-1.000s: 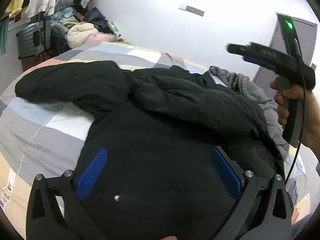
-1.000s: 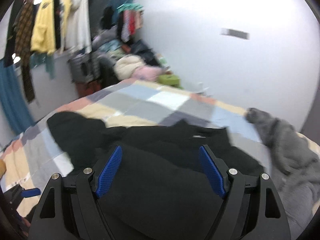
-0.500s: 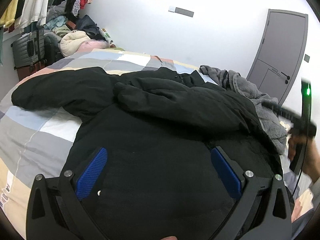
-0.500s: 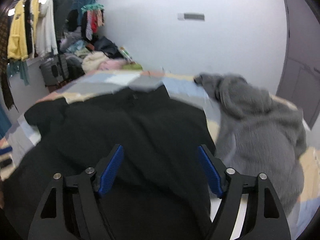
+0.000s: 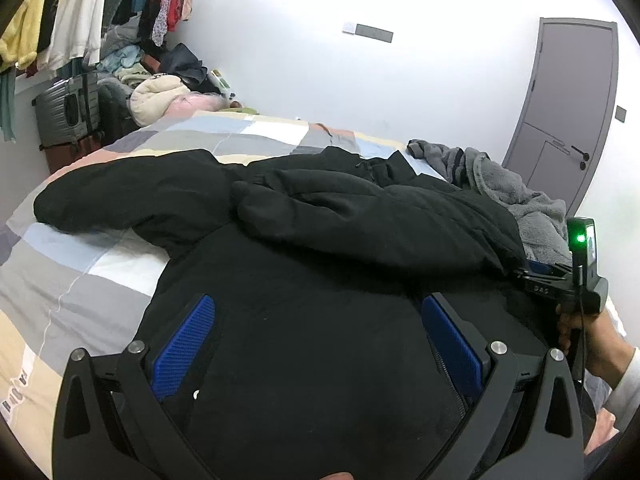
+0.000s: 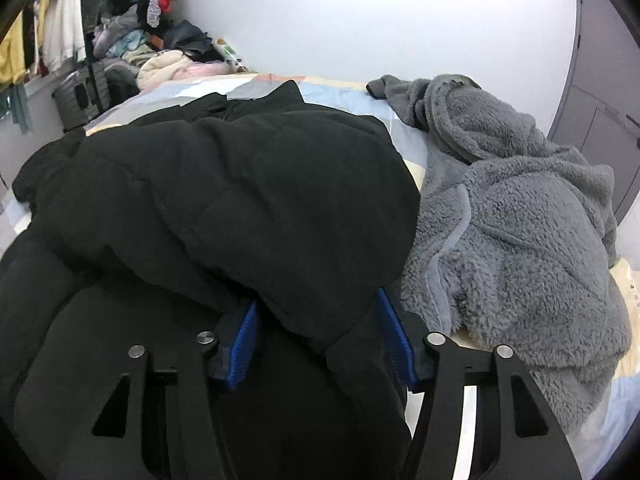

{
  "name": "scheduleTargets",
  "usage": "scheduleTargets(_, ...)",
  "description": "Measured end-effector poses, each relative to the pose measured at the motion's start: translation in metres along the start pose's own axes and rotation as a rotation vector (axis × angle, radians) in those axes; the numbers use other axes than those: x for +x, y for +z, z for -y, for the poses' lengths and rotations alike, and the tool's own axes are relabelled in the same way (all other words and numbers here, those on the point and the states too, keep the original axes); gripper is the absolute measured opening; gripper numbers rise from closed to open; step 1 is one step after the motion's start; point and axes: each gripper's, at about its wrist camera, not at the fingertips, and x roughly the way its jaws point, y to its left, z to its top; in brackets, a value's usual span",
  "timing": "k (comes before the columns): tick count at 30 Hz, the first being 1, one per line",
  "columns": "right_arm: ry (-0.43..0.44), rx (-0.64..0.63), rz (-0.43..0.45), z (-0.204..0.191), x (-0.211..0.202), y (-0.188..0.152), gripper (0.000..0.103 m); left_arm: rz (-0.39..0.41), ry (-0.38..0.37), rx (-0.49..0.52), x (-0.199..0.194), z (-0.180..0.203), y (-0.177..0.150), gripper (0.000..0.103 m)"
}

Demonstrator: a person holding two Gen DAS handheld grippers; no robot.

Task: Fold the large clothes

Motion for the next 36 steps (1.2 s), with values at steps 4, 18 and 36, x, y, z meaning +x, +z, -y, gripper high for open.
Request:
scheduleTargets(4,-0.002,0.018,0.062,0.002,-0.004,0.004,0.037,-0.016,0.024,0.005,0.002,0.004,0.0,0.103)
scheduleTargets(18,-0.002,0.173,0.178,0.022,-0.011,0.022,0.036,-0.037,0.008,0.018,0.004,0.015,0.001,0.103)
scheduleTargets(36,0.003,0.261,0.094,0.046,-0.017,0.011,0.038,-0.034,-0.027,0.021,-0.02,0.024,0.004,0.103)
